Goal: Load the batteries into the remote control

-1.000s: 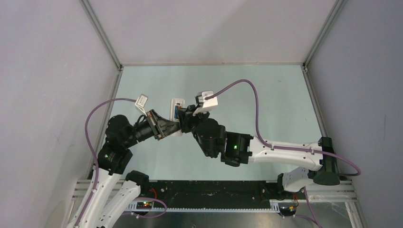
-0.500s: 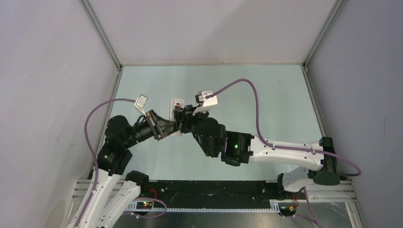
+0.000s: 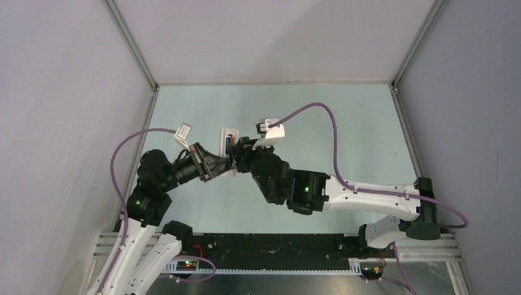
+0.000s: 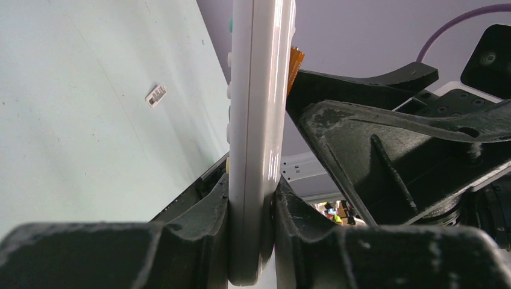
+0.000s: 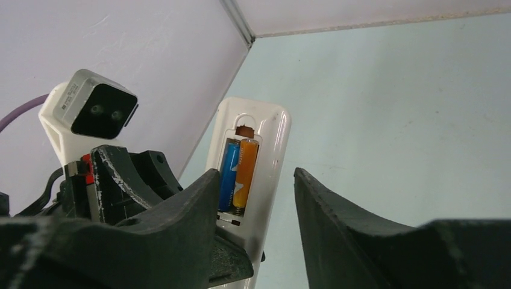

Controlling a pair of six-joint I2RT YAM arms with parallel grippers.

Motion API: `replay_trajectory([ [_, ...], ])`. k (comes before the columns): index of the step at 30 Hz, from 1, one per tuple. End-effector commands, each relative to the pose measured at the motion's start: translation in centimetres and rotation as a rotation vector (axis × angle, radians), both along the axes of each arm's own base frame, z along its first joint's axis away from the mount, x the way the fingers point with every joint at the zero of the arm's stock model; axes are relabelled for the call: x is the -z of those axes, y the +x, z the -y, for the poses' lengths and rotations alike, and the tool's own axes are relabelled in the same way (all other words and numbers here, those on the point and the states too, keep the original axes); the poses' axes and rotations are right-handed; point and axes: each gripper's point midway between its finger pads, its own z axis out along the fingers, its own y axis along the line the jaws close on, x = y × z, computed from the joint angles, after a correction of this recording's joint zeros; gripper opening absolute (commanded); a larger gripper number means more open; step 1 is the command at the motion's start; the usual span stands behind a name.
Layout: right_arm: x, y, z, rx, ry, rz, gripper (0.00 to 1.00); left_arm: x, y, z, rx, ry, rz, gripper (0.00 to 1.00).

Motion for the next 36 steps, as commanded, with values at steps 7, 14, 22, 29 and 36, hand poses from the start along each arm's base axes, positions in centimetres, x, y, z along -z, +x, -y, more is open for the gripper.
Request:
replay_trajectory([
  [7,-4.1,-0.2,2.5,0.009,0.132,-0.020,0.80,-0.4,-0.1,0.2,0.023,-0.001,0.075,0.00],
  [14,-0.9,1.8,2.5,-0.109,0.254,-0.274,0.87,-0.1,-0.6,0.4,0.065,0.018,0.104,0.00],
  [22,0.0,1.8,1.3,-0.254,0.287,-0.331,0.73,0.4,-1.4,0.7,0.123,0.034,0.127,0.00],
  [29,-0.4,2.0,3.2,-0.238,0.201,-0.261,0.75,1.3,-1.3,0.8,0.131,0.035,0.088,0.00],
  [36,0.6,1.7,3.9,-0.356,-0.012,-0.157,0.56,2.8,-1.5,1.3,0.171,0.018,-0.018,0.00],
])
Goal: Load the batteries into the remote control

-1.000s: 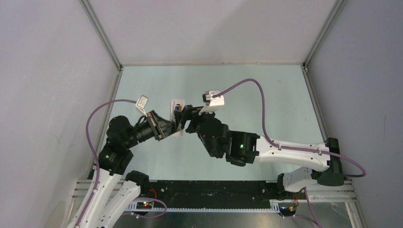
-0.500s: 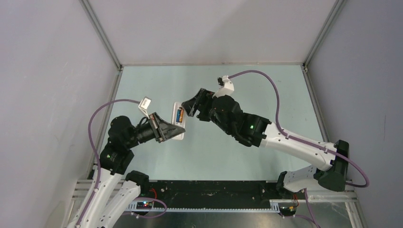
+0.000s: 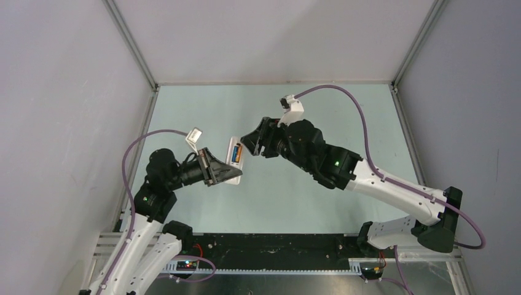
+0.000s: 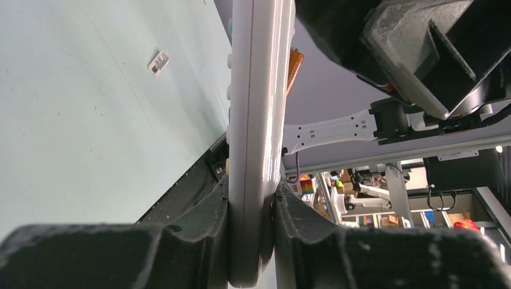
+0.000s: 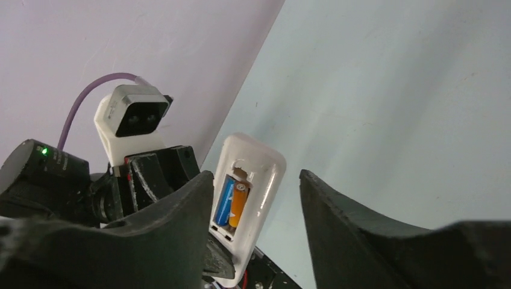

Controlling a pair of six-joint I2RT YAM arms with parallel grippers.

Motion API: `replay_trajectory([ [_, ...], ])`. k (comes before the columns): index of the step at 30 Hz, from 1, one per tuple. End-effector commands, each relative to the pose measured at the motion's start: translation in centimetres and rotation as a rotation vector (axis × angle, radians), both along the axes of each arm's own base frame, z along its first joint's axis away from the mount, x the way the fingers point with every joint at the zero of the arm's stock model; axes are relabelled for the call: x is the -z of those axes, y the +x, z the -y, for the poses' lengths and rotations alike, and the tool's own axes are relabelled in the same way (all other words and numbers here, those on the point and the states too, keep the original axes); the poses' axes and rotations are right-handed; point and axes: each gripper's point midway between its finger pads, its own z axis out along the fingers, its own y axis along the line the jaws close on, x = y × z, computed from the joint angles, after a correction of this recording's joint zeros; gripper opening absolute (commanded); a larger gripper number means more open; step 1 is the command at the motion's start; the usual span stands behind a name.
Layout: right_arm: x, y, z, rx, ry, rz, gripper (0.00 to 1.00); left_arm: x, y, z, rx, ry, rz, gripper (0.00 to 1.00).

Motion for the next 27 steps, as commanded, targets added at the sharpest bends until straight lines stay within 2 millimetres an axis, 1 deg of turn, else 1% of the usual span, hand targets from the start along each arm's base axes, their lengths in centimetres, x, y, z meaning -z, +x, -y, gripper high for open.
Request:
replay_trajectory([
  [1,0.2,-0.8,0.8,-0.113,-0.135,0.120,0.53,0.2,-0.6,0.6,0.064,-0.024,-0.026,0.00],
  [2,0.6,-0.7,1.0,-0.125,-0.178,0.141,0.48,0.4,-0.8,0.6,0.073,-0.026,-0.040,0.00],
  [5,1.2,-0.9,1.1,-0.154,-0.250,0.180,0.45,1.4,-0.9,0.8,0.099,-0.022,-0.088,0.00],
  [6,1.7,-0.9,1.2,-0.165,-0.289,0.191,0.44,1.6,-1.1,0.9,0.112,-0.022,-0.098,0.00],
  [7,1.7,-0.8,1.1,-0.169,-0.304,0.197,0.44,2.0,-1.0,1.0,0.119,-0.018,-0.112,0.00],
  [10,2.7,-1.0,0.8,-0.205,-0.376,0.208,0.48,2.6,-1.4,1.1,0.148,-0.015,-0.135,0.00],
  [14,3.7,-1.3,0.1,-0.230,-0.457,0.217,0.48,3.1,-1.6,1.2,0.171,-0.011,-0.152,0.00],
  [15,4.0,-1.3,-0.2,-0.235,-0.475,0.214,0.45,3.2,-1.6,1.2,0.173,-0.010,-0.152,0.00],
  [20,5.0,-1.3,-1.2,-0.244,-0.510,0.201,0.38,3.3,-1.7,1.2,0.179,-0.008,-0.143,0.00],
  [21,4.9,-1.3,-1.3,-0.243,-0.508,0.204,0.34,3.3,-1.7,1.2,0.180,-0.006,-0.139,0.00],
  [23,4.8,-1.3,-1.3,-0.238,-0.510,0.207,0.30,3.4,-1.8,1.2,0.182,-0.006,-0.140,0.01],
  [27,4.9,-1.2,-1.3,-0.231,-0.516,0.206,0.26,3.6,-1.8,1.2,0.186,-0.004,-0.142,0.01],
])
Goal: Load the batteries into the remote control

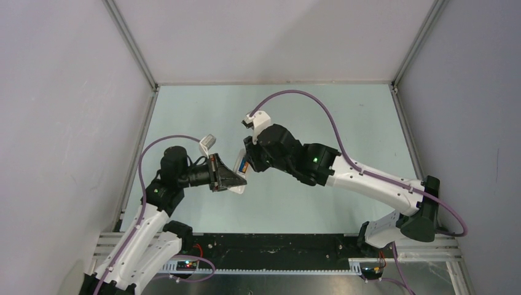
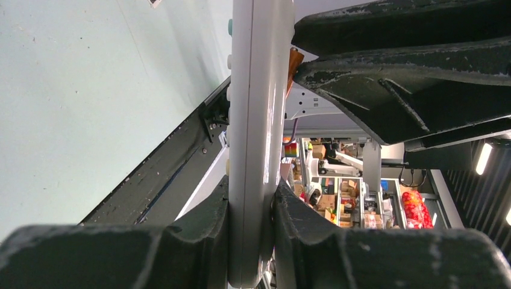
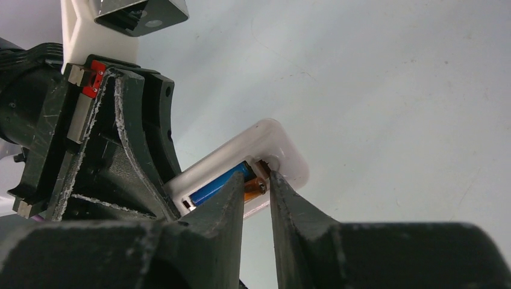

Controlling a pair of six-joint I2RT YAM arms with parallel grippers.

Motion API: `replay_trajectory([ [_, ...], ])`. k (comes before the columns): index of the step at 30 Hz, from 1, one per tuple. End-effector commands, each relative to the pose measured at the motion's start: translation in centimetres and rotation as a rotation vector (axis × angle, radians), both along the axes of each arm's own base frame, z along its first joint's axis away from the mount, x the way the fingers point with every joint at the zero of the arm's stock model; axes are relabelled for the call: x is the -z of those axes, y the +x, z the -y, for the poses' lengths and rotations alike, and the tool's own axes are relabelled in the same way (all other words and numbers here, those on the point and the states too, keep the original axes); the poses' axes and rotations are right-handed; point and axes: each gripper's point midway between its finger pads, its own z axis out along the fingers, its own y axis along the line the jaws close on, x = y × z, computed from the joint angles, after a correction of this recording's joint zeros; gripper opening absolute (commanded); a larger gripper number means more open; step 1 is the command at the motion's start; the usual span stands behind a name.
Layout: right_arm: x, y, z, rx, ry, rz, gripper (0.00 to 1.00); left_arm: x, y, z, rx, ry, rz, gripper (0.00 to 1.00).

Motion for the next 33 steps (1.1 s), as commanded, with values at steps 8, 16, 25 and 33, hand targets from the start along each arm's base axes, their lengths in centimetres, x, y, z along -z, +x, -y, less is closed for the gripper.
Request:
replay_trajectory([
  [8,-1.8,0.1,-0.4,0.003,0.007,0.052,0.18,-1.2,-0.5,0.2,0.046,-0.028,0.072,0.01],
  [16,-1.2,-0.1,-0.5,0.030,-0.044,0.098,0.12,-2.1,-0.4,0.2,0.036,-0.040,0.067,0.00],
  [25,-0.2,-1.2,-1.8,0.037,-0.031,0.099,0.07,-3.5,-0.5,0.2,0.034,-0.057,0.082,0.00],
  [33,0.5,-1.9,-1.4,0.073,0.032,0.051,0.04,-3.9,-0.3,0.2,0.013,-0.061,0.088,0.00],
])
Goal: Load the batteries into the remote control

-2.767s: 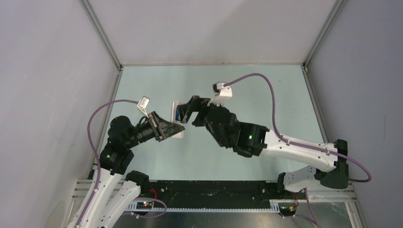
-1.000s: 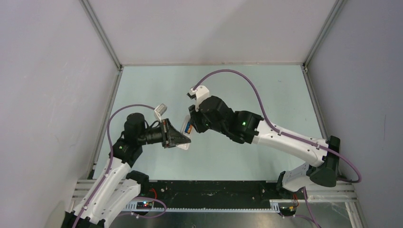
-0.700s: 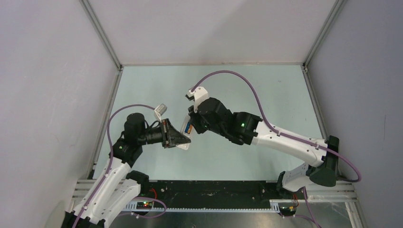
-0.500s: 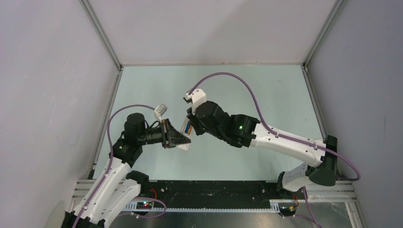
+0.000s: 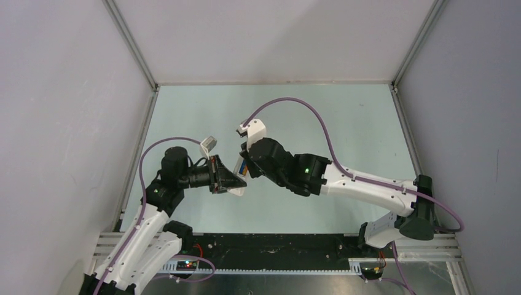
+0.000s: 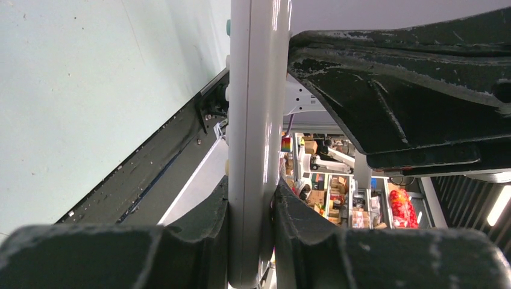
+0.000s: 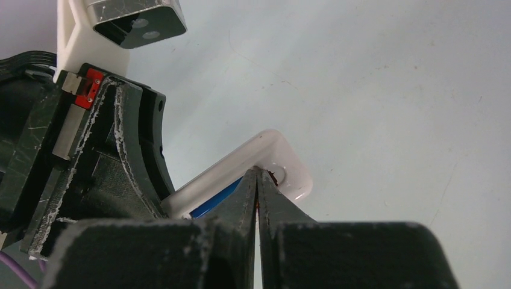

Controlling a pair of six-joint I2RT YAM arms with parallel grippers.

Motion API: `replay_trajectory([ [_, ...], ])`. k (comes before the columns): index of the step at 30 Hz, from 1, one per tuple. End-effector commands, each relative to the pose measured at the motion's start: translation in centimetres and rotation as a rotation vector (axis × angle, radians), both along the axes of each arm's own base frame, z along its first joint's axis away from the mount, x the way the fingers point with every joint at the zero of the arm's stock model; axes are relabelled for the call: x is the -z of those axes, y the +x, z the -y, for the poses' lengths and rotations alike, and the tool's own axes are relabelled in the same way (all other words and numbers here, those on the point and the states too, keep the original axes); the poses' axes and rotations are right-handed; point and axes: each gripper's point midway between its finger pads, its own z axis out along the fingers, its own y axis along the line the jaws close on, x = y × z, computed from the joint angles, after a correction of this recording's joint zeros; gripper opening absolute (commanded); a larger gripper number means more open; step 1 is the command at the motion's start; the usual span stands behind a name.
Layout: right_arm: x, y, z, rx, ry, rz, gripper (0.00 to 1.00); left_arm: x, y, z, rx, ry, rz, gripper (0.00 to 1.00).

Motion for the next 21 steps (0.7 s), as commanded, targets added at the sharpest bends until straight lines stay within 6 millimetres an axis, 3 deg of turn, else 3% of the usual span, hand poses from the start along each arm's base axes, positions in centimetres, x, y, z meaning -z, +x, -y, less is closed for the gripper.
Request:
replay_trajectory([
  [1,-0.1,-1.5,-0.7,-0.014,0.082,-0.038,0.03,-4.1,0.3,0.1,-0.004,-0.057,0.137,0.00],
  [12,0.5,-2.1,-1.0,0.002,0.097,-0.034,0.02,-4.7,0.7,0.1,-0.031,-0.063,0.126,0.00],
  [17,1.6,-2.0,-0.3,0.058,0.148,-0.024,0.02,-5.9,0.4,0.0,-0.027,-0.082,0.145,0.00],
  [21,0.3,-1.6,0.3,0.086,0.207,0.002,0.02,-5.9,0.4,0.0,-0.022,-0.081,0.155,0.00],
])
